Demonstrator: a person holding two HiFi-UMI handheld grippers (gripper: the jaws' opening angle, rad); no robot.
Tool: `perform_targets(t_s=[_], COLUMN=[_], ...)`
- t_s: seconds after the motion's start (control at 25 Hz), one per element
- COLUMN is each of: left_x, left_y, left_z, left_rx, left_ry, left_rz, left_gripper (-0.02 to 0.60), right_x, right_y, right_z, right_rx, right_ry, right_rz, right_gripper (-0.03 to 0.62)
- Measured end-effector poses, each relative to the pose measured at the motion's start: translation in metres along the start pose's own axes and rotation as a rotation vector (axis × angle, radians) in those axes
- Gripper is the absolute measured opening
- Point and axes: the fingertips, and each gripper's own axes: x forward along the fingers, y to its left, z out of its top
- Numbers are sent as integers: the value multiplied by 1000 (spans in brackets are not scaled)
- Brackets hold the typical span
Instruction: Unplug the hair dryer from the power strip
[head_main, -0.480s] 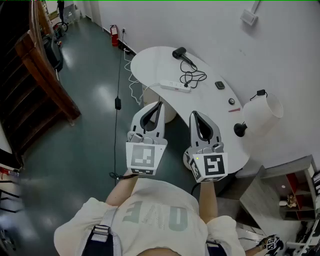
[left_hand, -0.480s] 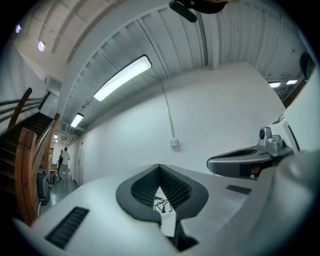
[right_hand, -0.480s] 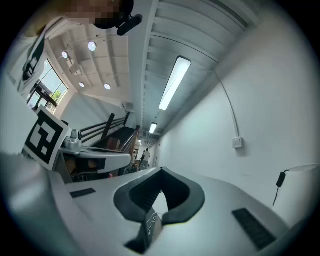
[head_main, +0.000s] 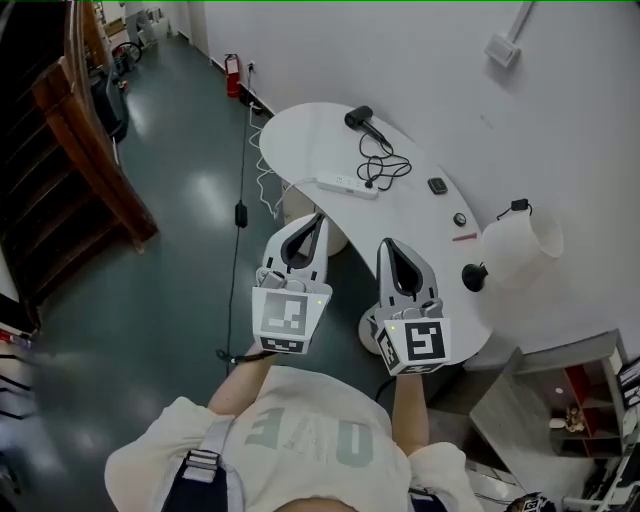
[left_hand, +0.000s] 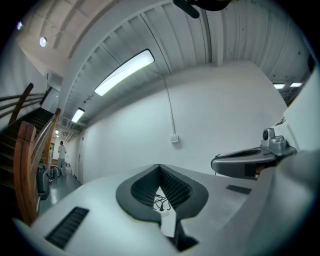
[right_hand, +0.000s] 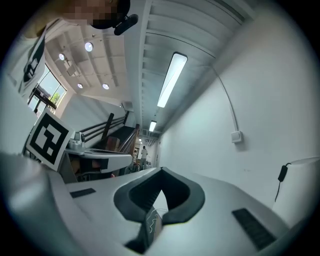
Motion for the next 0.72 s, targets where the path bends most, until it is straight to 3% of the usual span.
perform_targets(t_s=[0.24, 0.48, 0.72], left_x=[13, 36, 77], left_y=[-4, 3, 16], left_z=[-11, 3, -8], left_rx=[23, 62, 67], left_ry=[17, -22, -24], left_rz=[-4, -15, -16], left_gripper=[5, 5, 5], right_x=[11, 35, 75], right_y=[-6, -5, -25], right_z=[-10, -12, -4], right_rx=[72, 31, 7], right_ry=[-23, -13, -51], right_rz=[50, 107, 138], right_gripper=[3, 3, 3])
